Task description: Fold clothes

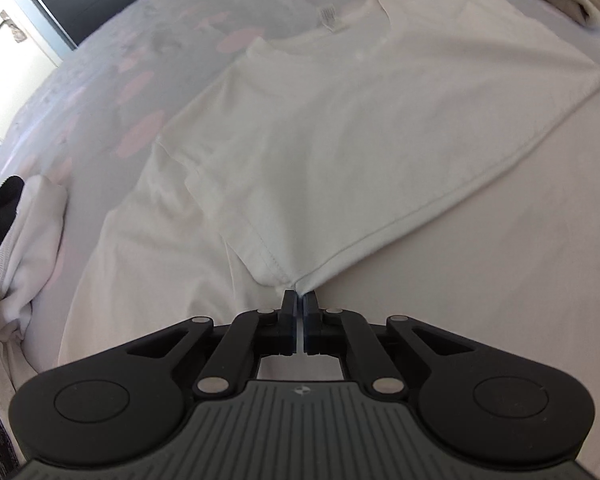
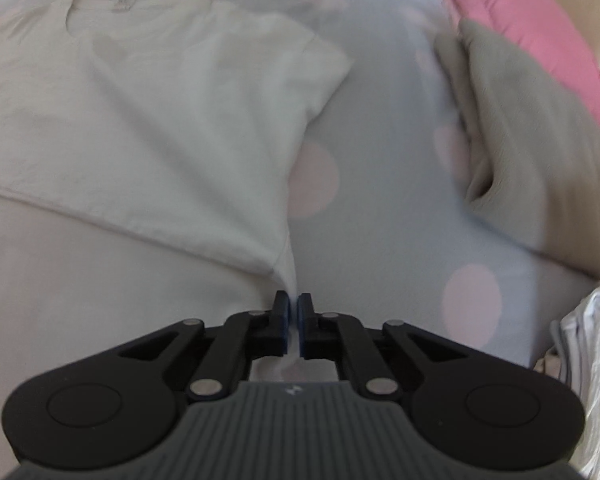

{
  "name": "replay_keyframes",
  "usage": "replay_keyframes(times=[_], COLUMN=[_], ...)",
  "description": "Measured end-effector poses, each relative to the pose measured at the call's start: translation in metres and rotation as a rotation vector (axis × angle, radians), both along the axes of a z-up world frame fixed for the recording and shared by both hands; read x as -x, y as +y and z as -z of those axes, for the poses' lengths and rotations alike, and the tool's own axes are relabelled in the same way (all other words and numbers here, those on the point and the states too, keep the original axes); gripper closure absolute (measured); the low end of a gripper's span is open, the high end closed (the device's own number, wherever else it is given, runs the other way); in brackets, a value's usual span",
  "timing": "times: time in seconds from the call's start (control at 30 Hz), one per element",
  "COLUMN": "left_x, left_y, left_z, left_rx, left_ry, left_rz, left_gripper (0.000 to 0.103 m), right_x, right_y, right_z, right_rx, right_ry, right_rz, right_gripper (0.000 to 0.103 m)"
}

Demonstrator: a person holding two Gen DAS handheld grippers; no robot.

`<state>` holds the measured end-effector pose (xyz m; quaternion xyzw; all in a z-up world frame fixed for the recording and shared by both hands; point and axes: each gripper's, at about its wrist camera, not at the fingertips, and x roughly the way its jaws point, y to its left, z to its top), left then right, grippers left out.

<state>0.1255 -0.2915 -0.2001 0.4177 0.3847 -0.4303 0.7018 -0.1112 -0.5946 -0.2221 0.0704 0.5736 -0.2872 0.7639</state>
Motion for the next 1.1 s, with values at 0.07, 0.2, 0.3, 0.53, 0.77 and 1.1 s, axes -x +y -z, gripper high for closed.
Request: replay_keyframes(times=[0.07,0.2,0.3,0.53,0.77,1.1], left_x=[-0.006,-0.021,-0.034,-0.076,-0.124,-0.136], left_y=[0.005,0.015,0.021,0.009,-0.016,-0.025], left_z=[-0.002,-0.011,-0.024,-0.049,-0.028,-0.004], left_rx=[-0.009,-0.009,0.046,0.221,0.298,0.325], left_ry=[0.027,0.097,0.159,0.216,0.269,0.299], left_rz=[-0.001,-0.016,-0.041,-0.192,-0.387,-0.413], left_gripper=[0.101,0.086,0.08,0.054,0.069,0.084], right_x=[0.005,0.021,0.029,0.021,-0.016,-0.094], right_y=[-0.005,-0.021,-0.031,-0.06,-0.122,-0.164], right_z=[-0.003,-0.027,-0.042,-0.05,-0.04,-0.01], right_rx=[-0.035,-0.106,-0.157,-0.195,-0.26,-0.241], right_ry=[0.013,-0.056,-0.148,-0.345,-0.491,-0.447], right_rz=[0.012,0.064,0.111,0.238,0.385,0.384], right_gripper=[0.09,0.074,0.072,0.068,0.068,0.068])
